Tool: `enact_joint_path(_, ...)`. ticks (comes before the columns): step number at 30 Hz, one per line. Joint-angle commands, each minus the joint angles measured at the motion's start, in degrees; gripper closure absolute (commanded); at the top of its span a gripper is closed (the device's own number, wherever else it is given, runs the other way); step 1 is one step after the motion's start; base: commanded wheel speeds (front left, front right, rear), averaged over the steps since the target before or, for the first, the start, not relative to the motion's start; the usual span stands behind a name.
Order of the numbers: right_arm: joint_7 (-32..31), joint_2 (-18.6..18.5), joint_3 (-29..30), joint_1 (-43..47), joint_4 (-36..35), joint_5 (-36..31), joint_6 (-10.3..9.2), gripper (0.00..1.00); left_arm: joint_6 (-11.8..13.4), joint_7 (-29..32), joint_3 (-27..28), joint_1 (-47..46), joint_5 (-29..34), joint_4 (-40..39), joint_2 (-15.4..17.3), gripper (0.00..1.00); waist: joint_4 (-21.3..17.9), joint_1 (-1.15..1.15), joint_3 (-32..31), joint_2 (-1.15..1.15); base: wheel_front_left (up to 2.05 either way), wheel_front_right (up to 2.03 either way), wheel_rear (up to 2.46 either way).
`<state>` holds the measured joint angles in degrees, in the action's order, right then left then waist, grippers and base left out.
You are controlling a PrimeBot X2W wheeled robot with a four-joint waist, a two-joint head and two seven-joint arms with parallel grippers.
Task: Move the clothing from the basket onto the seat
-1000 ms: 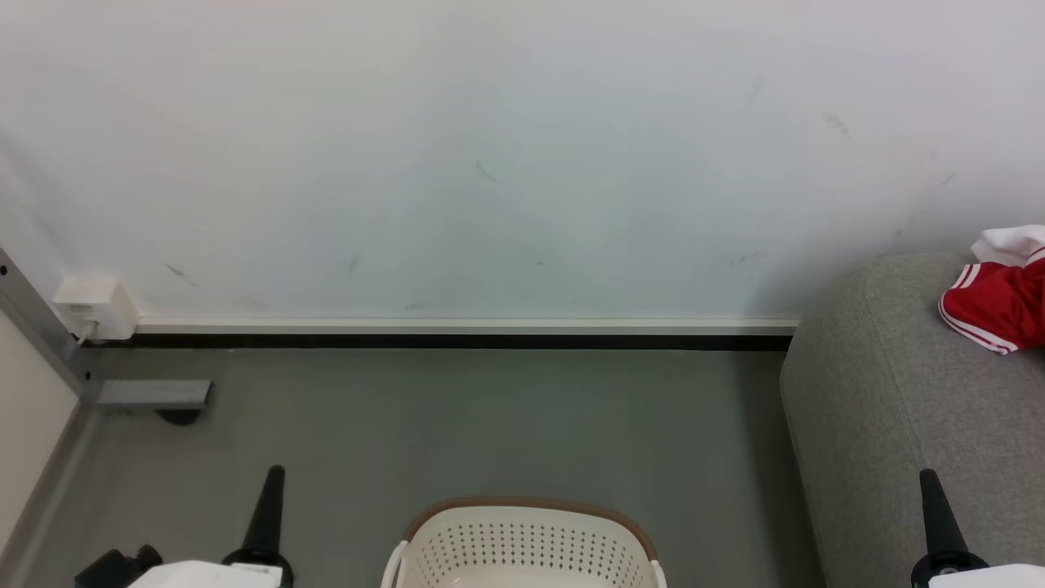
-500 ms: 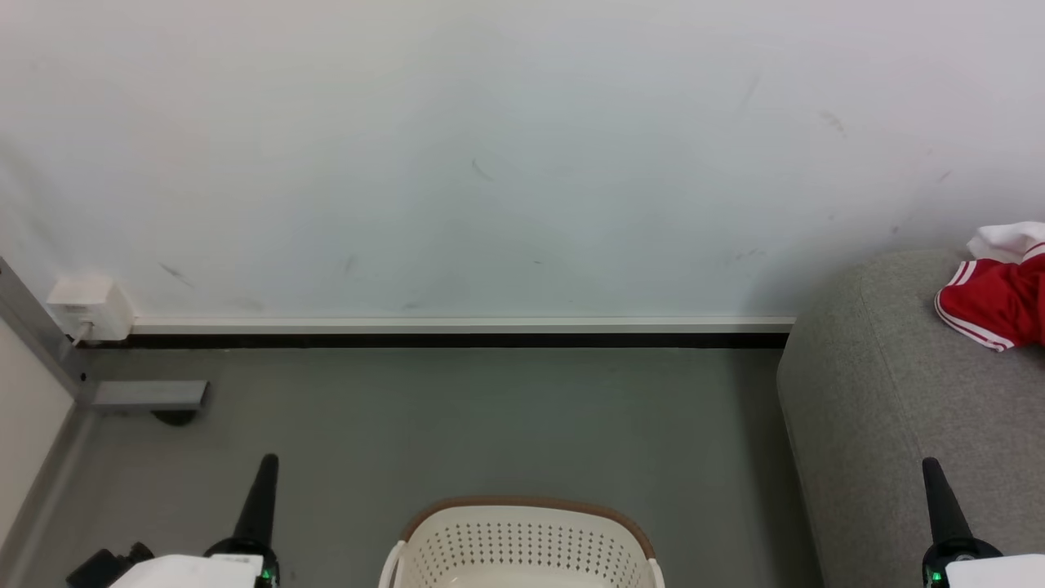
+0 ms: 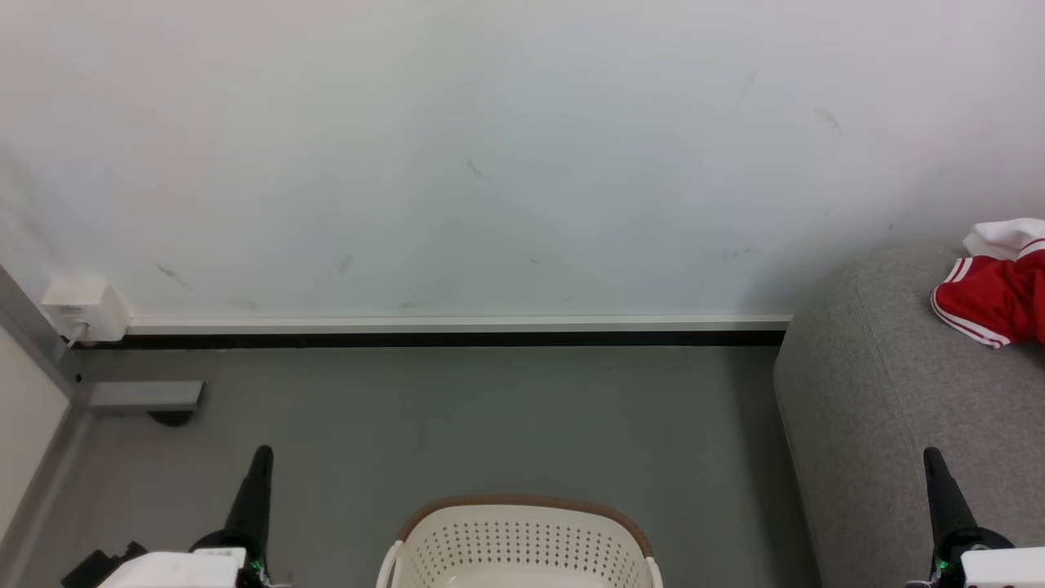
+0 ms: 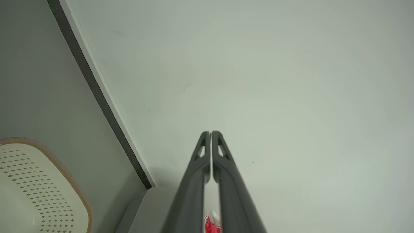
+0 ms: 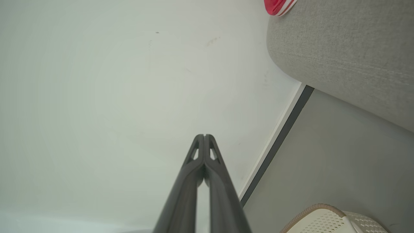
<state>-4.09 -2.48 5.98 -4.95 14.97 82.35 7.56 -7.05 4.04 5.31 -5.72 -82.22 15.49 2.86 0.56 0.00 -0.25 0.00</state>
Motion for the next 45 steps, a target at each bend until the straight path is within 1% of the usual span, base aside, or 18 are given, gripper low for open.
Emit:
enact_joint_path(1, -0.40, -0.61, 0.23, -1.03, -0.35, 1.11, -0.11, 1.00, -0.36, 0.47, 0.40, -0.79, -1.29, -0.50, 0.17, 1.00, -0.03, 0.00, 0.01, 0.00, 0.00, 0.00, 0.00)
enact_joint_path(23, -2.69, -0.64, 0.82, -2.05, -0.68, 10.16, -0.14, 1.00, -0.61, 2.77, 1.50, -1.16, -10.42, -1.27, 0.06, 1.00, -0.55, 0.00, 0.25, 0.00, 0.00, 0.00, 0.00)
enact_joint_path(45, -2.73, -0.62, 0.80, -2.01, -0.67, 10.09, -0.13, 1.00, -0.49, 2.83, 1.49, -1.15, -10.44, -1.27, 0.06, 1.00, -0.56, 0.00, 0.25, 0.00, 0.00, 0.00, 0.00)
